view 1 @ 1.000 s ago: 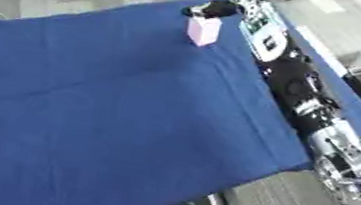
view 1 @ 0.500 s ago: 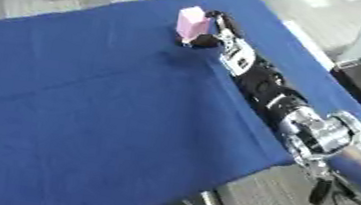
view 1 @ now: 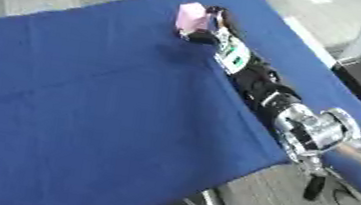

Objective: Pick up the objects with one hand, pass them to the other hand, and then place them into the box on the other side of the table.

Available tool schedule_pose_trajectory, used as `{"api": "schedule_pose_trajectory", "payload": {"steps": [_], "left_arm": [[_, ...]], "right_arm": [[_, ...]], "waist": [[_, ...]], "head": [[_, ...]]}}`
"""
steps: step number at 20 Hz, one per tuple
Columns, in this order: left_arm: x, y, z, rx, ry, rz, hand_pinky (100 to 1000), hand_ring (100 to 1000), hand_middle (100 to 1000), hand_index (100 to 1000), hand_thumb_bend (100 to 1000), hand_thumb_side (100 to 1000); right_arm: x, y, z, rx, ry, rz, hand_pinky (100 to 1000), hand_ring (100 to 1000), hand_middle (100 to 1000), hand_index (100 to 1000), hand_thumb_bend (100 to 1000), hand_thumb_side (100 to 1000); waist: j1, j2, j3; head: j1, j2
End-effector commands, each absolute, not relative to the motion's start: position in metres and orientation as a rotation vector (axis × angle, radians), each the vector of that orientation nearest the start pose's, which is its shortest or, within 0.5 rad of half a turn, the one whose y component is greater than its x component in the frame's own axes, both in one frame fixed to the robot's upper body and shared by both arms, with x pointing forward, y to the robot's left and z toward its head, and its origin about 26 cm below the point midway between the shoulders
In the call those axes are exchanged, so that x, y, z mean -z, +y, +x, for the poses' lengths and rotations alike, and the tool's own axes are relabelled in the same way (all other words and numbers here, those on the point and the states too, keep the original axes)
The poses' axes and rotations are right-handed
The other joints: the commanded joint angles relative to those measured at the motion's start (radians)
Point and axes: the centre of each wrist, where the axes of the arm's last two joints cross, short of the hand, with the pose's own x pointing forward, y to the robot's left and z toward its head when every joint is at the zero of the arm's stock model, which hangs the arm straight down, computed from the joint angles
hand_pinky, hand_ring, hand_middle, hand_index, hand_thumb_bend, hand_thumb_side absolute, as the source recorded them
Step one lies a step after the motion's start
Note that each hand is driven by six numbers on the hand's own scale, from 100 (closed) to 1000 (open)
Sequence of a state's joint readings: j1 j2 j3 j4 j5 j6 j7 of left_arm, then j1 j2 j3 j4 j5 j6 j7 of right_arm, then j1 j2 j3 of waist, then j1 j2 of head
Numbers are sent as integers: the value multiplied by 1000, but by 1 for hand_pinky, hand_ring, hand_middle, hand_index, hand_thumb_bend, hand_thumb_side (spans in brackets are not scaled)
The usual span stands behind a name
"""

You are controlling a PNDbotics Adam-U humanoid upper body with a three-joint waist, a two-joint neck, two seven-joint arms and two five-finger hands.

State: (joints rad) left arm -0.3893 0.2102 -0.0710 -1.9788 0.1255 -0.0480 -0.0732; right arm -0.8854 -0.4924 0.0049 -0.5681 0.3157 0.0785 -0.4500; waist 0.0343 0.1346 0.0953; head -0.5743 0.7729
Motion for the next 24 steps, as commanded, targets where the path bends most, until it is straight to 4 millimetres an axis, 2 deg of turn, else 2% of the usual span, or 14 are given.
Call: {"api": "schedule_pose_trajectory", "payload": {"steps": [1,5,11,13,15,17,20,24], "left_arm": [[-217,217,306,385,-2388,-195,998,698,689,848,425,727],[-218,215,306,390,-2393,-199,998,697,689,848,421,733],[-221,215,307,393,-2402,-202,999,696,688,847,417,739],[-221,214,307,393,-2404,-205,999,695,688,847,415,741],[-221,214,307,394,-2404,-206,999,694,687,847,415,742],[-221,214,307,393,-2402,-207,999,693,687,847,414,743],[-220,214,307,390,-2398,-209,999,691,686,846,414,742],[-216,215,306,381,-2378,-211,998,686,679,843,410,748]], "right_arm": [[-129,-389,467,-19,-1470,-1153,763,973,883,829,739,379],[-132,-391,467,33,-1491,-1161,755,963,869,825,724,354],[-128,-389,466,15,-1489,-1104,748,938,800,795,695,294],[-126,-389,466,4,-1487,-1085,739,914,756,752,654,241],[-126,-389,466,-1,-1485,-1075,727,897,722,681,597,178],[-126,-390,466,10,-1486,-1078,711,870,650,594,517,100],[-128,-391,466,39,-1497,-1087,684,818,538,472,440,100],[-133,-386,466,55,-1545,-1085,669,795,505,441,424,100]], "waist": [[-2,-9,7],[-3,5,24],[-1,23,45],[0,26,47],[0,28,47],[-1,27,47],[-3,23,46],[-8,11,39]], "head": [[-11,-3],[-24,-3],[-35,-3],[-37,-3],[-39,-3],[-39,-3],[-39,-3],[-29,-3]]}}
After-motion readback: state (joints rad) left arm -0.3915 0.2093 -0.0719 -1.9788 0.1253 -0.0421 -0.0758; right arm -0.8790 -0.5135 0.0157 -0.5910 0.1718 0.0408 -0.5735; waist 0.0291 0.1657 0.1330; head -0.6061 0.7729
